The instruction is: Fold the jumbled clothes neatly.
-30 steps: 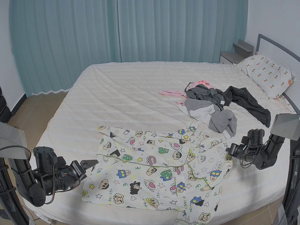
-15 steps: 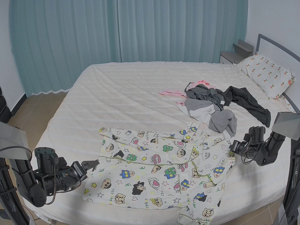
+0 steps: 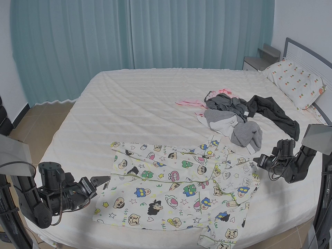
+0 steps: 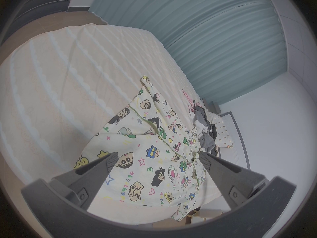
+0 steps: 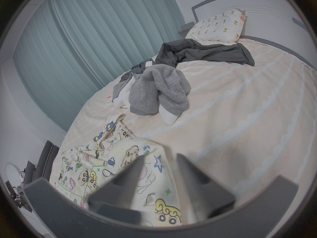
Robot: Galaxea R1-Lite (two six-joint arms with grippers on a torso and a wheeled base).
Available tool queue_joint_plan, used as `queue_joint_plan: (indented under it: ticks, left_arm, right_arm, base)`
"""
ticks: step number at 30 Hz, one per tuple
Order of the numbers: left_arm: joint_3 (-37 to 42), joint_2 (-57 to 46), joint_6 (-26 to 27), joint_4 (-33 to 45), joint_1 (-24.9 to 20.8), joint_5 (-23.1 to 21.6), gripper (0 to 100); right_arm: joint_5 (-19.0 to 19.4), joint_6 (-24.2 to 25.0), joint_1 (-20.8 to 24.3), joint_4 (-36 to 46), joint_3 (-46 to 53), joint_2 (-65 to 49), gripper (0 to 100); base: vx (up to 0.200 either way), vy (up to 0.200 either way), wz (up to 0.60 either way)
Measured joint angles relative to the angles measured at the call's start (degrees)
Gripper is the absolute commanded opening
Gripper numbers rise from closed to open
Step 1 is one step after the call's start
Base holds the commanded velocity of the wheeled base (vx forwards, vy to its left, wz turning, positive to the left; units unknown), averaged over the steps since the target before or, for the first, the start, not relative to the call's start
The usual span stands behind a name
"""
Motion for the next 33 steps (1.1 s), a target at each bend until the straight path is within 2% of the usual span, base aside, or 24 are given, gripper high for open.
queue_joint_plan:
  ticks: [7, 13, 18, 23, 28, 33]
  left_arm:
    - [-9.86, 2.54, 1.40, 1.95, -0.20, 2.50, 100]
    - [-23.50, 7.56, 6.19, 11.80, -0.55, 3.62, 100]
    - [-34.71, 13.01, 12.18, 22.35, -0.77, 4.63, 100]
    - [-43.54, 19.30, 15.71, 26.67, -0.50, 7.36, 100]
    - [-47.28, 23.84, 18.70, 28.44, 0.24, 8.33, 100]
    - [-48.32, 25.99, 19.33, 28.75, 0.57, 8.41, 100]
  right_arm:
    - [0.06, 0.68, 0.74, -0.85, 1.27, -2.01, 100]
    - [0.15, 3.27, 5.06, -1.89, 3.82, -5.58, 100]
    - [0.17, 4.47, 10.05, -5.52, 7.25, -8.07, 100]
    - [0.17, 5.01, 13.28, -8.33, 10.05, -9.50, 100]
    - [0.17, 5.03, 14.95, -9.03, 11.41, -10.25, 100]
    - [0.15, 4.94, 15.48, -9.25, 11.97, -10.72, 100]
  base:
    - [0.000, 0.000, 0.00]
    - [0.000, 0.000, 0.00]
    - [0.000, 0.000, 0.00]
    - [0.000, 0.000, 0.00]
    - [0.000, 0.000, 0.00]
    - [0.000, 0.000, 0.00]
